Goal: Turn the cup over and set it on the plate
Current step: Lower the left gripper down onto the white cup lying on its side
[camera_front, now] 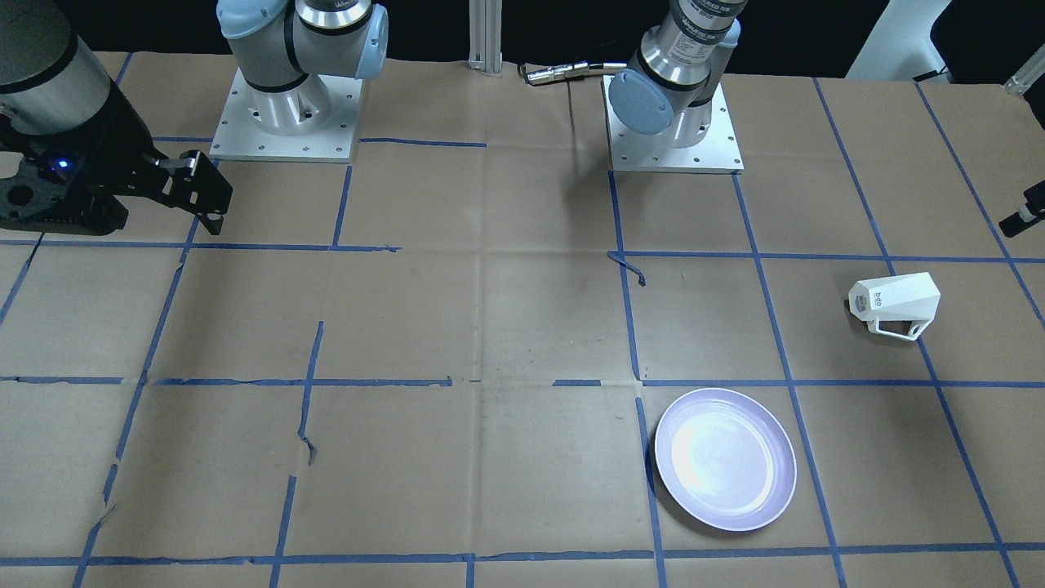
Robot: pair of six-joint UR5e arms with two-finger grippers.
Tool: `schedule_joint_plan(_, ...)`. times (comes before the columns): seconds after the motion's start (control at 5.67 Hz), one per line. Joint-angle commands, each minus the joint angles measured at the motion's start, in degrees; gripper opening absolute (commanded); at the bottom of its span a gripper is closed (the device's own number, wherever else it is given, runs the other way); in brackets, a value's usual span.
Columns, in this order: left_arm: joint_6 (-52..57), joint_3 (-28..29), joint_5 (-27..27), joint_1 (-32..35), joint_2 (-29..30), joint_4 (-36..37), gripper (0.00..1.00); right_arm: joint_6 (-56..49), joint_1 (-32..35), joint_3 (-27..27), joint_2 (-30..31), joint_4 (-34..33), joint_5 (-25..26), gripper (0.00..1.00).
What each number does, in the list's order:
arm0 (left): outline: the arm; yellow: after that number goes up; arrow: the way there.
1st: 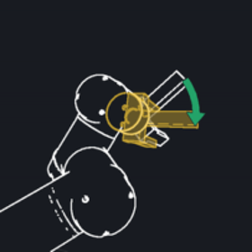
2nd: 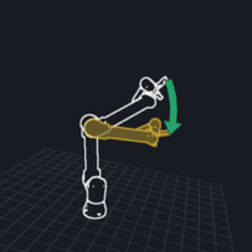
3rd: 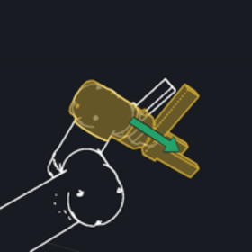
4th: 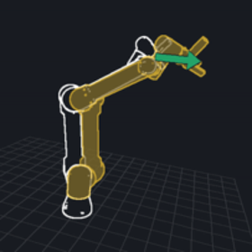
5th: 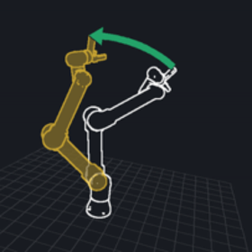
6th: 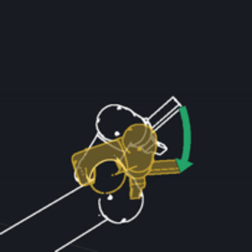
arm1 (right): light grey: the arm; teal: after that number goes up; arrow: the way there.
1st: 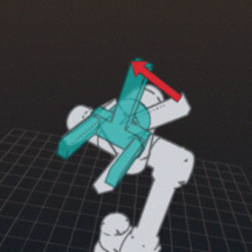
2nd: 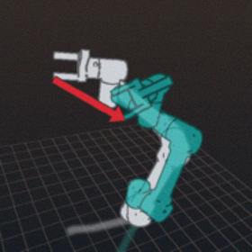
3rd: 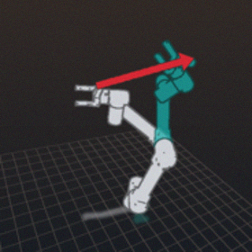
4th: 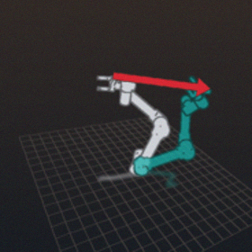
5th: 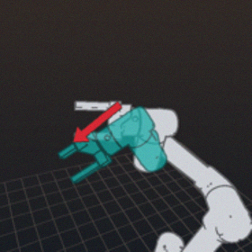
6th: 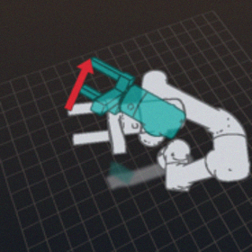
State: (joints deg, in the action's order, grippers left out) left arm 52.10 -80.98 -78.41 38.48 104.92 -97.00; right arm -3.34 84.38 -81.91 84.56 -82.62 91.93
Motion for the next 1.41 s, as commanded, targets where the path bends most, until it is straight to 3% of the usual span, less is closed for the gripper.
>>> schedule_joint_plan(0.0, 7.5, 0.0, 4.1, -5.2, 7.8, 1.7, 0.98, 0.0, 0.0, 0.0, 0.0, 0.0, 0.0, 1.0)
schedule_joint_plan(0.71, 11.4, -1.5, 12.3, -10.7, 17.2, -0.4, 0.98, 0.0, 0.0, 0.0, 0.0, 0.0, 0.0, 1.0)
schedule_joint_plan(0.88, 11.3, -1.8, 14.8, -11.4, 19.0, -7.2, 0.98, 0.0, 0.0, 0.0, 0.0, 0.0, 0.0, 1.0)
schedule_joint_plan(1.24, 12.0, -2.0, 14.4, -13.0, 22.0, -8.4, 0.98, 0.0, 0.0, 0.0, 0.0, 0.0, 0.0, 1.0)
